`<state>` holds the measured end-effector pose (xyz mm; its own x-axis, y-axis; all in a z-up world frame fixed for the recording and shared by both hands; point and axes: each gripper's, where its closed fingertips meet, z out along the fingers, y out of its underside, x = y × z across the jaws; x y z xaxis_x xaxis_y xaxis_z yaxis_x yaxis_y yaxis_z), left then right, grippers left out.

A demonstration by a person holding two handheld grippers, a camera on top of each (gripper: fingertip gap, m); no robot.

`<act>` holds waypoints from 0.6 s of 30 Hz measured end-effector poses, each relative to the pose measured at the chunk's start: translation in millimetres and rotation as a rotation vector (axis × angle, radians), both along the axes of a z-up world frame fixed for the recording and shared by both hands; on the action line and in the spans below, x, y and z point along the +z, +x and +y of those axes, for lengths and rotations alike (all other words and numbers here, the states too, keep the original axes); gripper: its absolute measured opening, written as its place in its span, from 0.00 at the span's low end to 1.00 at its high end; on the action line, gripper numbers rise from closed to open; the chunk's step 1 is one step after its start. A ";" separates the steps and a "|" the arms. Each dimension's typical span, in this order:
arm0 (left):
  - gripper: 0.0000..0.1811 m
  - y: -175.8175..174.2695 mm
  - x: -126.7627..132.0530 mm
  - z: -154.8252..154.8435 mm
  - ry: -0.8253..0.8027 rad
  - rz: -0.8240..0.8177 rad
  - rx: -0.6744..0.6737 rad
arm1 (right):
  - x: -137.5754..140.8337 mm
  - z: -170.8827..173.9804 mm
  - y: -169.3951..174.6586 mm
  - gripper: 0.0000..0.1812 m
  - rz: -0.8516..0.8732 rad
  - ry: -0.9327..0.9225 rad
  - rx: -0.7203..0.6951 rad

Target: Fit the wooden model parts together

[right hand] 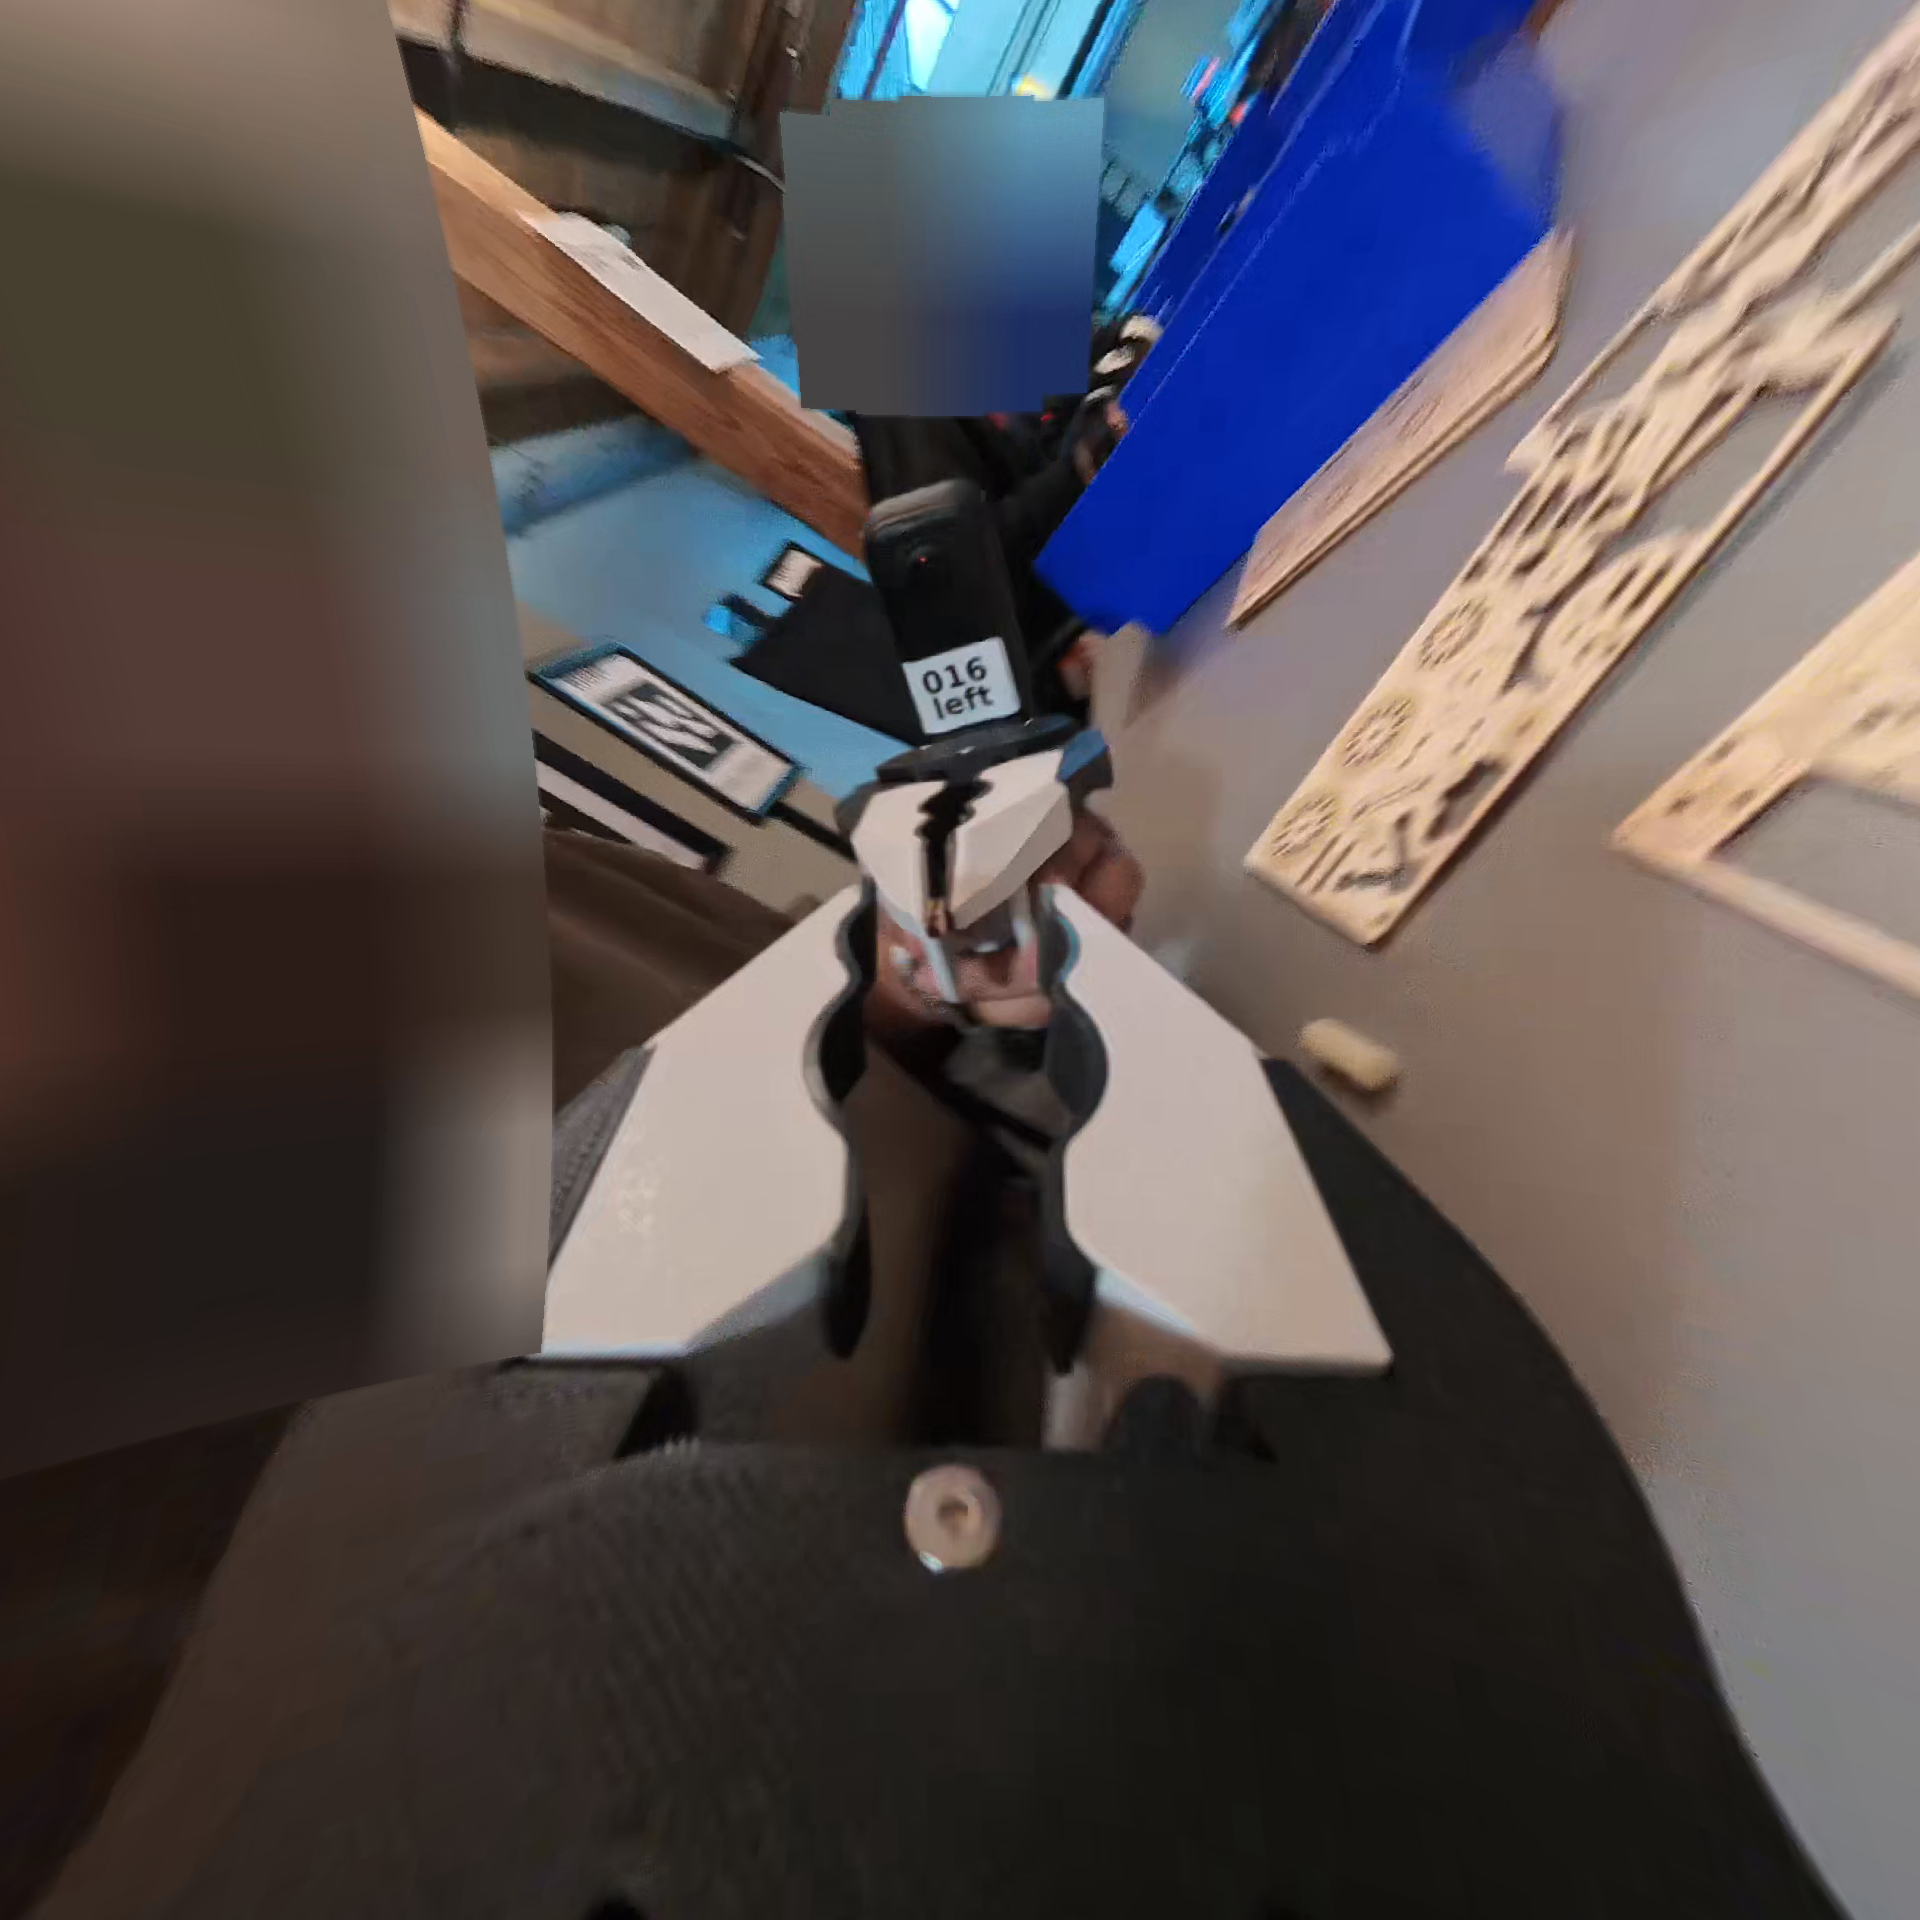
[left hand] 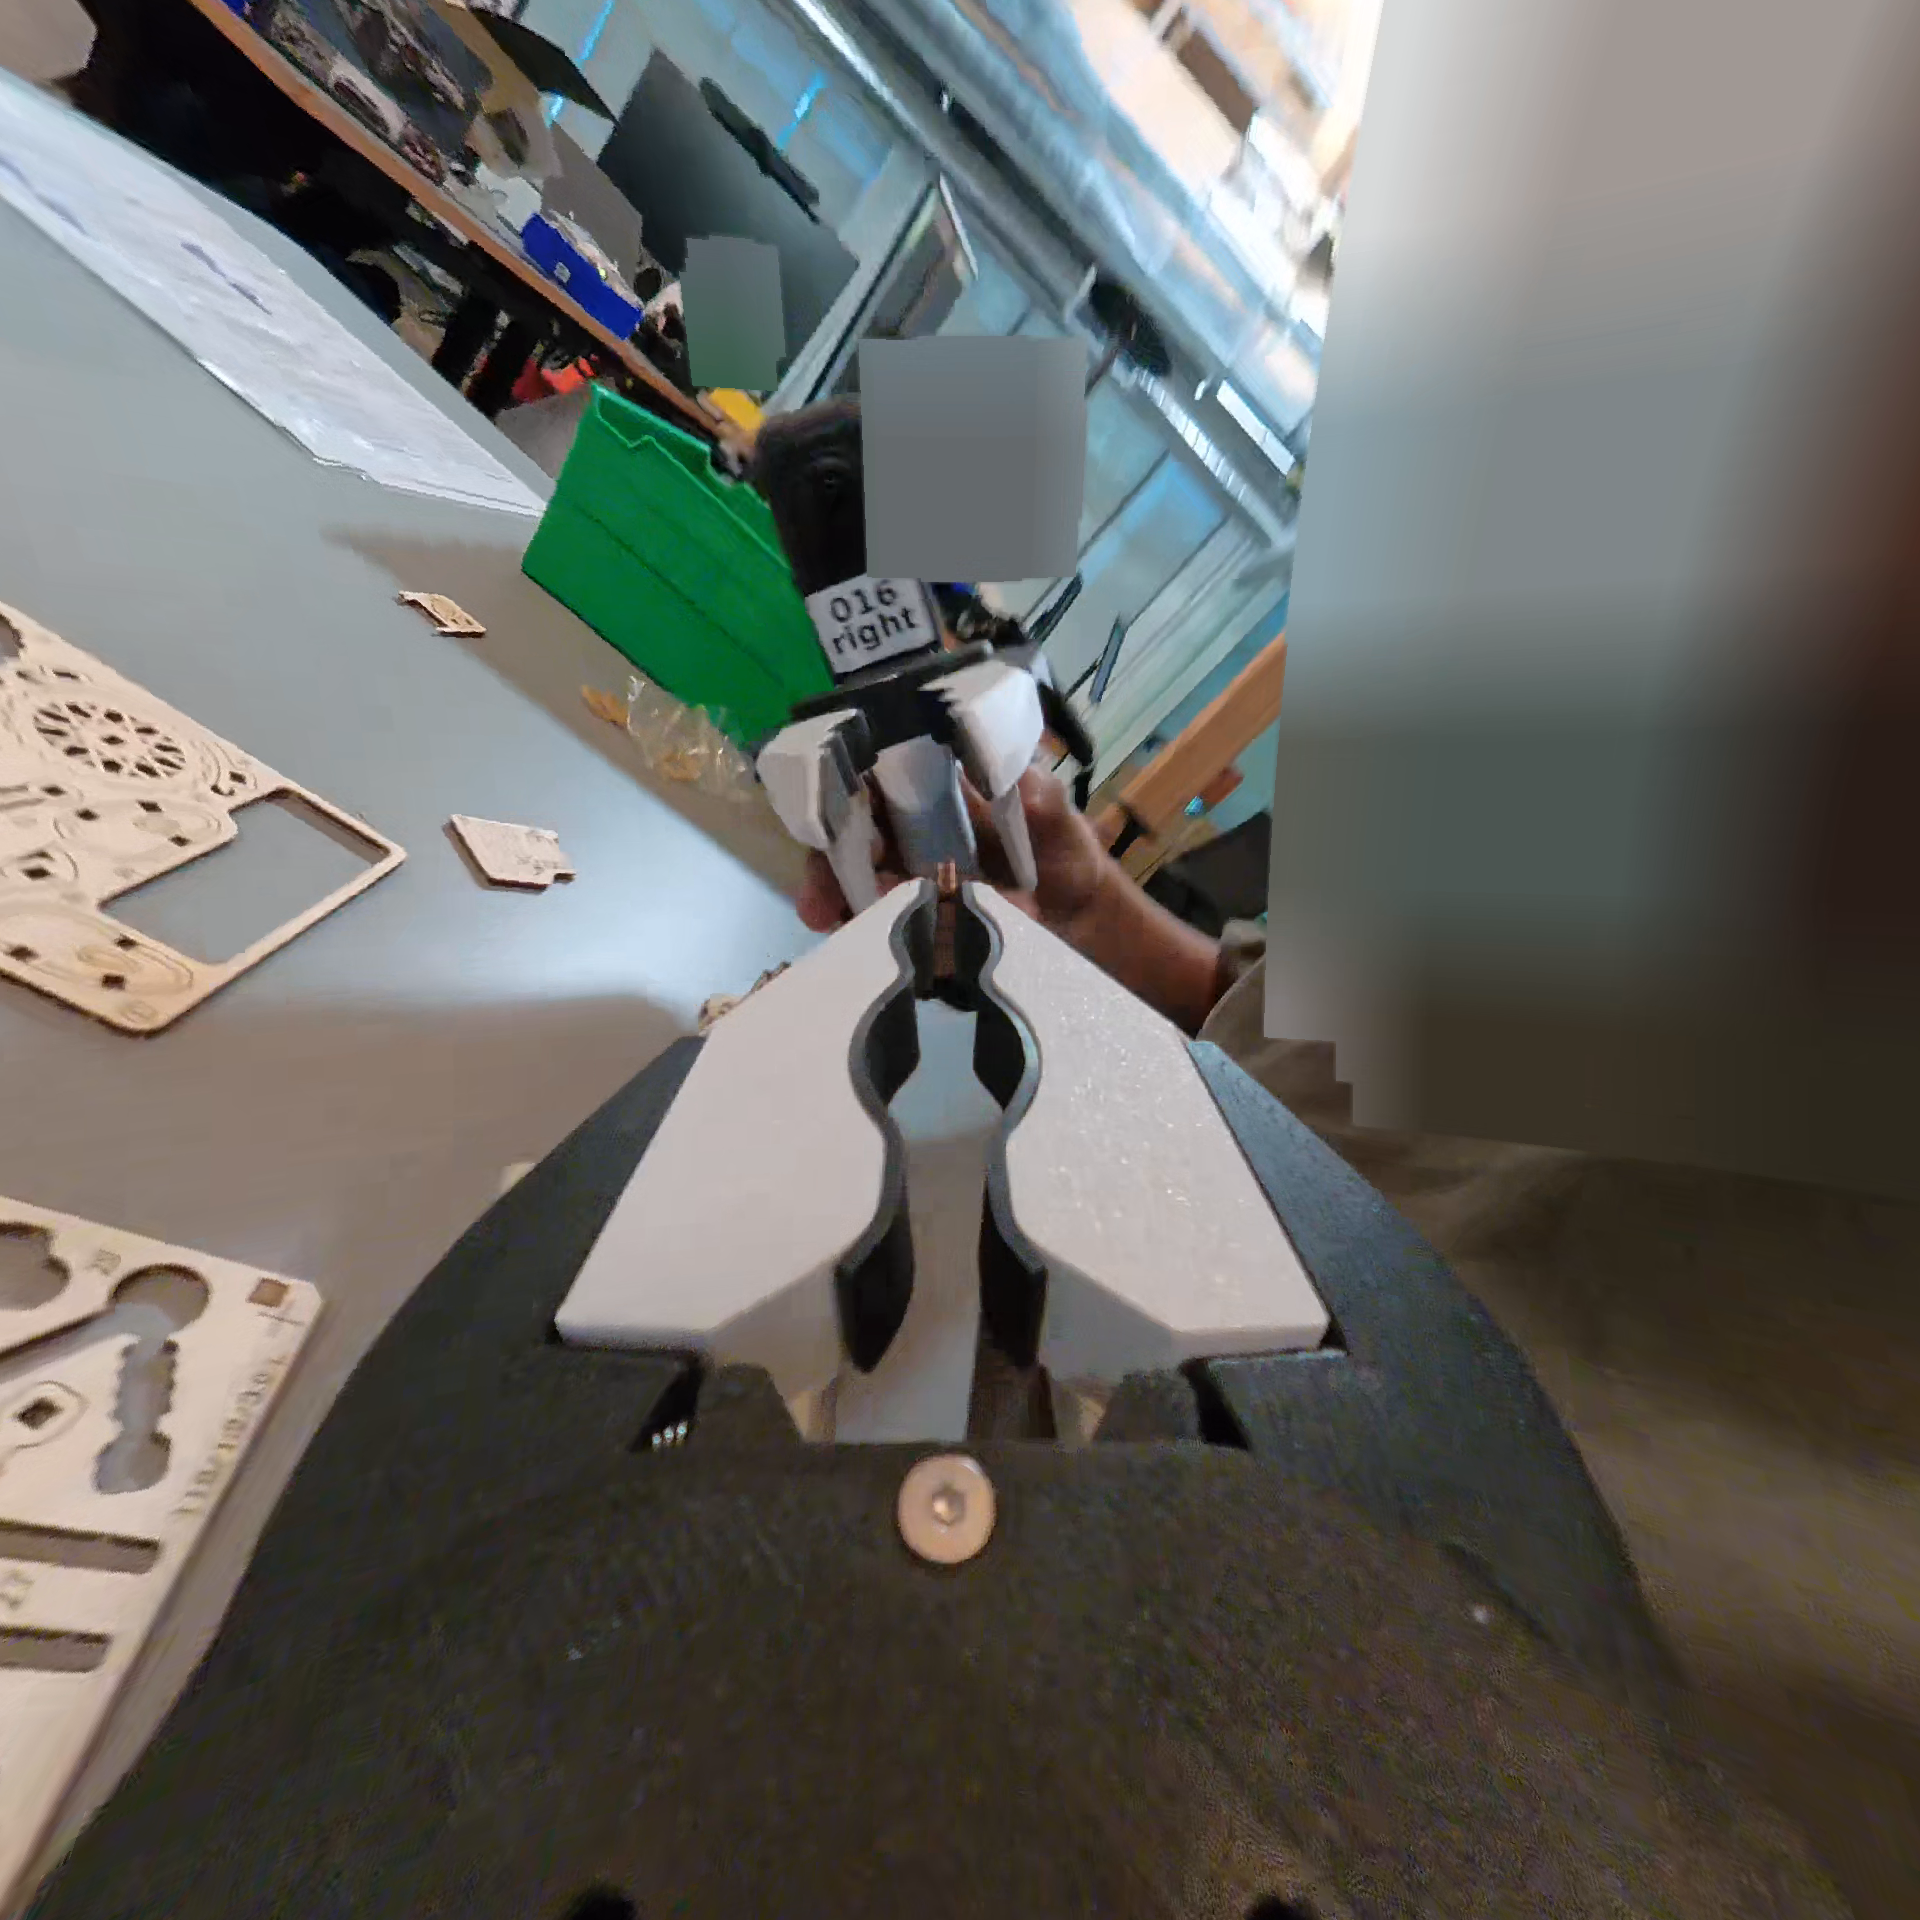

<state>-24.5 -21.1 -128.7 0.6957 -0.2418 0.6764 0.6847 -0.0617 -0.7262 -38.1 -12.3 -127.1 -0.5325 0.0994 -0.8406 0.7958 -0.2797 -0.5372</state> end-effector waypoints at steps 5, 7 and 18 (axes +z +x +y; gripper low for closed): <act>0.00 -4.5 0.4 0.5 0.022 -0.114 0.002 | 2.2 0.8 -2.1 0.10 0.235 0.203 -0.082; 0.00 -3.9 0.5 0.7 0.020 -0.104 0.003 | 2.8 -3.3 0.4 0.10 0.226 0.188 -0.067; 0.00 -2.1 2.8 1.1 0.031 -0.115 0.002 | 0.5 -14.0 6.7 0.00 0.228 0.201 -0.025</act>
